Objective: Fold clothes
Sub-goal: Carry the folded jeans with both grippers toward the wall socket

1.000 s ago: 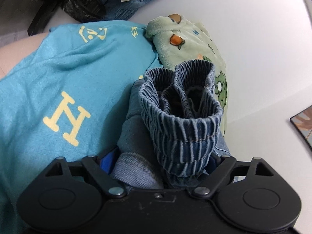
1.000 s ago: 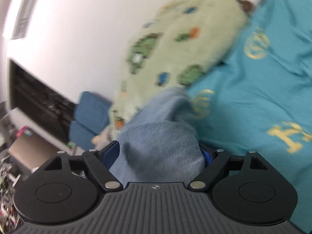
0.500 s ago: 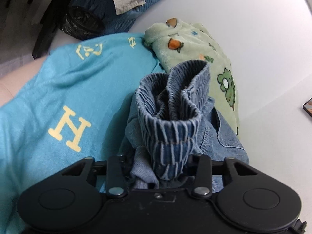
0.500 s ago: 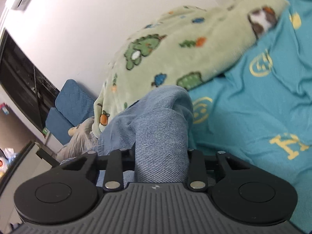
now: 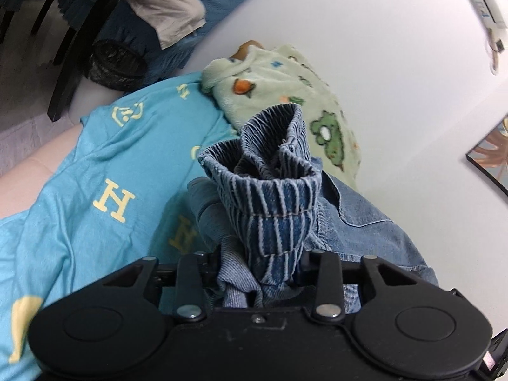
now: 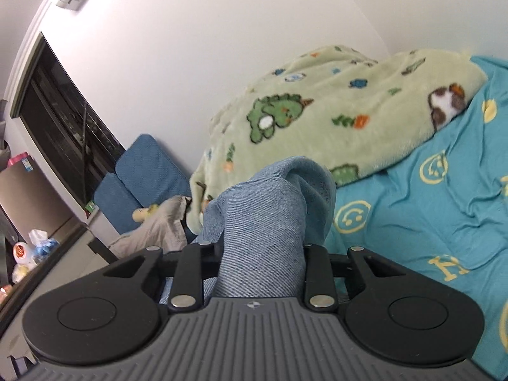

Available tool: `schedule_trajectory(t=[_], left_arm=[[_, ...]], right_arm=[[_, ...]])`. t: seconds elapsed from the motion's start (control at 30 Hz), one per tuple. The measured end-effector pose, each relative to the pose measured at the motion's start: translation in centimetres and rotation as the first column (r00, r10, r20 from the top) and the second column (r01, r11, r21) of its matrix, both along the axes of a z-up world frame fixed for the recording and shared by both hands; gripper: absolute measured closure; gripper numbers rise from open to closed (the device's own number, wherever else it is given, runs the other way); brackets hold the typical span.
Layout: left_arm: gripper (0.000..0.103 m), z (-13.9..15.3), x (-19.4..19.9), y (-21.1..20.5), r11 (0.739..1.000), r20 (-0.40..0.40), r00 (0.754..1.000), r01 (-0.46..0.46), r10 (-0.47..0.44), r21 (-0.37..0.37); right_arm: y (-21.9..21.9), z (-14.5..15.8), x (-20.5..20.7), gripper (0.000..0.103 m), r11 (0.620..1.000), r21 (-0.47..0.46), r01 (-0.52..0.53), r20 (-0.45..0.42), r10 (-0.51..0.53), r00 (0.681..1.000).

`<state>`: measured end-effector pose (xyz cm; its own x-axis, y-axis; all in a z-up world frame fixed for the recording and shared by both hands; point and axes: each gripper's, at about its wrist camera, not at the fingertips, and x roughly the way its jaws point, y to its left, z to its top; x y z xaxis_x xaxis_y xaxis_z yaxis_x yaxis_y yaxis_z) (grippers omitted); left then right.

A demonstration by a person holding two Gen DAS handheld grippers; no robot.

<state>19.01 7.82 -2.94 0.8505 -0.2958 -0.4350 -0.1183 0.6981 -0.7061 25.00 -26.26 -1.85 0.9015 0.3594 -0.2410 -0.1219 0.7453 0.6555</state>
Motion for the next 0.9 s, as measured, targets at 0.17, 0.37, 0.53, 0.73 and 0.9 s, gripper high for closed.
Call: schedule_trajectory(t=[0.17,0.37,0.53,0.73,0.9], left_arm=[[0.069,3.1,-2.5,-1.9,0.999,0.020,0.999,0.034,-0.035,0.031],[0.069,7.0,-5.2,-4.2,0.996,0.050,0.995,0.080,-0.083,0.045],[0.069,9.7,-7.2,-6.2,0.994,0.081,0.991,0.101,-0.105,0.044],[0.069,12.5,-8.9,-8.7,0.991,0.100,0.986,0.131,-0.134,0.034],[0.069,14.3,-10.2,-11.0,0.986,0.108,0.981,0.159,-0.163,0.046]], right_arm=[[-1.3,2.6,-3.3,0.073,1.000,0.002,0.028,0.020,-0.028,0.999],[-3.6,5.7,-7.3,0.073,0.998,0.005,0.069,0.044,-0.069,0.997],[-5.6,8.5,-10.3,0.073,0.995,0.010,0.099,0.077,-0.100,0.992],[-7.9,11.6,-13.0,0.073,0.991,0.000,0.134,0.091,-0.133,0.987],[-10.0,12.8,-15.4,0.073,0.988,0.001,0.157,0.110,-0.156,0.982]])
